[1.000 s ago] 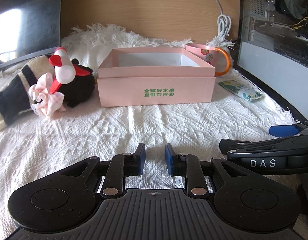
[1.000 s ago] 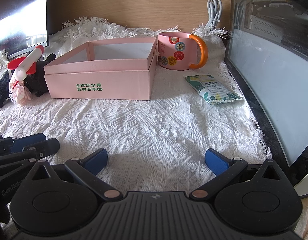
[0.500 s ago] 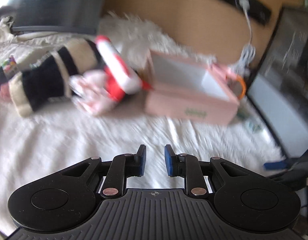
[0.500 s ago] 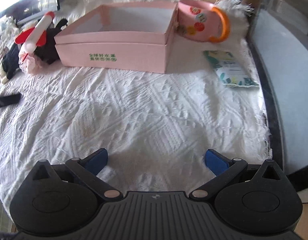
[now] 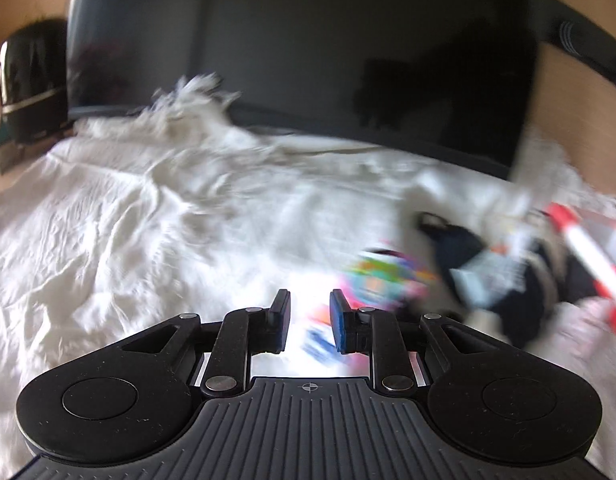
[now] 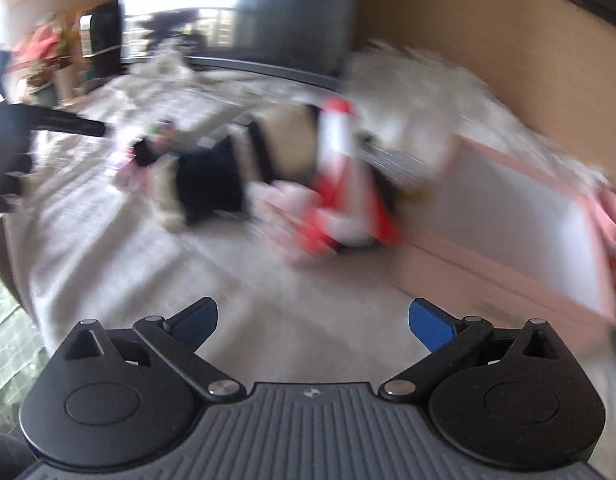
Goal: Organize soft objects
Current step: 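Grasp the pink Kleenex tissue pack with the left tool while the right tool grasps the black bow clip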
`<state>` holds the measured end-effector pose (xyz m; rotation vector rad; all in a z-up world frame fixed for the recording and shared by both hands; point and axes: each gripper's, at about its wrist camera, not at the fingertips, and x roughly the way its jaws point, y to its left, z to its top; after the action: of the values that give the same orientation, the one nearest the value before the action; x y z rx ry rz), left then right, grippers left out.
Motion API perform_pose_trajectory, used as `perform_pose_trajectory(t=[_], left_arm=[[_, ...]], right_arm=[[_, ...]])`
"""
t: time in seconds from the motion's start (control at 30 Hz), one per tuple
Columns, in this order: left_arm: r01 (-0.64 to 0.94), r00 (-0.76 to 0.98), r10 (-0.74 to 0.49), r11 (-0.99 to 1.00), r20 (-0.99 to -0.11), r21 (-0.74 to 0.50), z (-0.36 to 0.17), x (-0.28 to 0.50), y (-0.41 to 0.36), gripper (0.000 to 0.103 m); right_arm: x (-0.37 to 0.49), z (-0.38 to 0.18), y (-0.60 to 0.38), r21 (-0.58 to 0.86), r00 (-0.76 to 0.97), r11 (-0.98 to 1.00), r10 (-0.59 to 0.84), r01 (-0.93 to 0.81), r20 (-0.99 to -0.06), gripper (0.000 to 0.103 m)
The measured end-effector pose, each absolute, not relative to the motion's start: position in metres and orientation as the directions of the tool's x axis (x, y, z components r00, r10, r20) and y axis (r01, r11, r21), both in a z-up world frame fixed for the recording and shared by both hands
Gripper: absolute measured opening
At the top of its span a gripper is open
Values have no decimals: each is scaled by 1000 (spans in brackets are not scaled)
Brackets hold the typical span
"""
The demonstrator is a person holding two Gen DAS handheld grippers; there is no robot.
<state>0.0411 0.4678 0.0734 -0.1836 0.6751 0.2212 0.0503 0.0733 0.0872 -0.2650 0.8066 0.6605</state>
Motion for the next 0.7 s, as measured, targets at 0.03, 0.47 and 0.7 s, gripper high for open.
perform_pose_trajectory(t=[0.03,0.47,0.7], left_arm=[[-269,760,138,956,-635,-114,68,46,475,23],[-89,772,-55,977,-633,-195,68,4,490,24],[-9,775,-64,994,-629,-111,70,35,478,24]], right_arm=[[50,88,91,24,495,745,467,-666,-733,101],[72,53,312,-250,438,376,584,-892,-683,33],[71,89,272,-155,426,456,582,-876,-693,16]])
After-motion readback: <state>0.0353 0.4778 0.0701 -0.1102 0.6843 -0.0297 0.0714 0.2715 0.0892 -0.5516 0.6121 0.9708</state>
